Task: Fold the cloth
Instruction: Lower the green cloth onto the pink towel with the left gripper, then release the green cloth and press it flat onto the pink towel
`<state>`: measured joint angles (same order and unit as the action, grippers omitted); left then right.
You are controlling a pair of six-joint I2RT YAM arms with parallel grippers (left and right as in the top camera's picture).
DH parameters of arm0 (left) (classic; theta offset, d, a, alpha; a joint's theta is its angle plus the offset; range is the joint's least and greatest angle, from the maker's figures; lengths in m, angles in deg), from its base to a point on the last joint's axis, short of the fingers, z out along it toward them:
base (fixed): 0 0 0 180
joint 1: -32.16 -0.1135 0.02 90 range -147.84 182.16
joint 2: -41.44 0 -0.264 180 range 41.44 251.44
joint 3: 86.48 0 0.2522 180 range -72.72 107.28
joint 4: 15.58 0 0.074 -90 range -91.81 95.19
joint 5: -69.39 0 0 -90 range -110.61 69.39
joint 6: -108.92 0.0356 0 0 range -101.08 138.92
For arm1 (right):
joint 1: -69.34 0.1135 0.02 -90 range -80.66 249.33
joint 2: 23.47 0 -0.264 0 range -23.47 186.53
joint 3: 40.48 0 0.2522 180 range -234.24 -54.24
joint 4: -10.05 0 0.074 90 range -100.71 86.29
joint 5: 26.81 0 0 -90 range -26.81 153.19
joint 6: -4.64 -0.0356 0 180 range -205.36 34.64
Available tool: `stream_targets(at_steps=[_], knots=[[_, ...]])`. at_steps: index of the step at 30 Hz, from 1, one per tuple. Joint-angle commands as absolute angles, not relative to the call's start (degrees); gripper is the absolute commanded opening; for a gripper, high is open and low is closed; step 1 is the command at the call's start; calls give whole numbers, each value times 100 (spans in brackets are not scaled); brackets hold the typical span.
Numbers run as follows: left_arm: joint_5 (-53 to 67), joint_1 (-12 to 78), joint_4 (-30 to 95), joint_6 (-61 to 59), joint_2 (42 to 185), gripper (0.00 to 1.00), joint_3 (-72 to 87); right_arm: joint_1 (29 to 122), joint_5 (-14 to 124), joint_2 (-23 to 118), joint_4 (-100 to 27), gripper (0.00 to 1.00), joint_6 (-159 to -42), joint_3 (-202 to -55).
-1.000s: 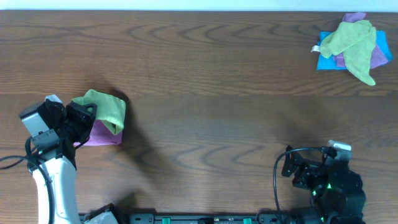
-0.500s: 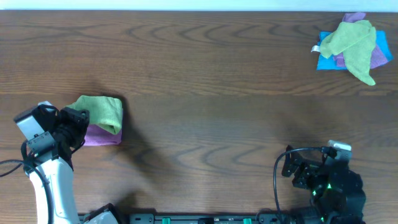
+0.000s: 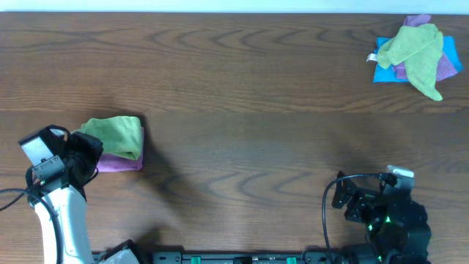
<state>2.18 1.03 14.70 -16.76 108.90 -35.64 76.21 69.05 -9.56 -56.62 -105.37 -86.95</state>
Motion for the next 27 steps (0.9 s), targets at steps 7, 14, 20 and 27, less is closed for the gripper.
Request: stream_targets(at_steps=[7, 14, 20, 27], knots=[[-456, 63, 1686, -1422, 10925, 8, -3544, 7558, 6938, -971, -5670, 99, -10613, -8673], [-460, 63, 1734, -1425, 10925, 39, -3544, 7558, 6938, -971, -5670, 99, -10613, -8673], [-456, 63, 1737, -1422, 10918, 72, -3542, 7558, 6938, -971, -5670, 99, -10613, -8673], [-449, 63, 1835, -1425, 10809, 97, -3542, 7558, 6938, -971, -5670, 99, -10613, -8673]])
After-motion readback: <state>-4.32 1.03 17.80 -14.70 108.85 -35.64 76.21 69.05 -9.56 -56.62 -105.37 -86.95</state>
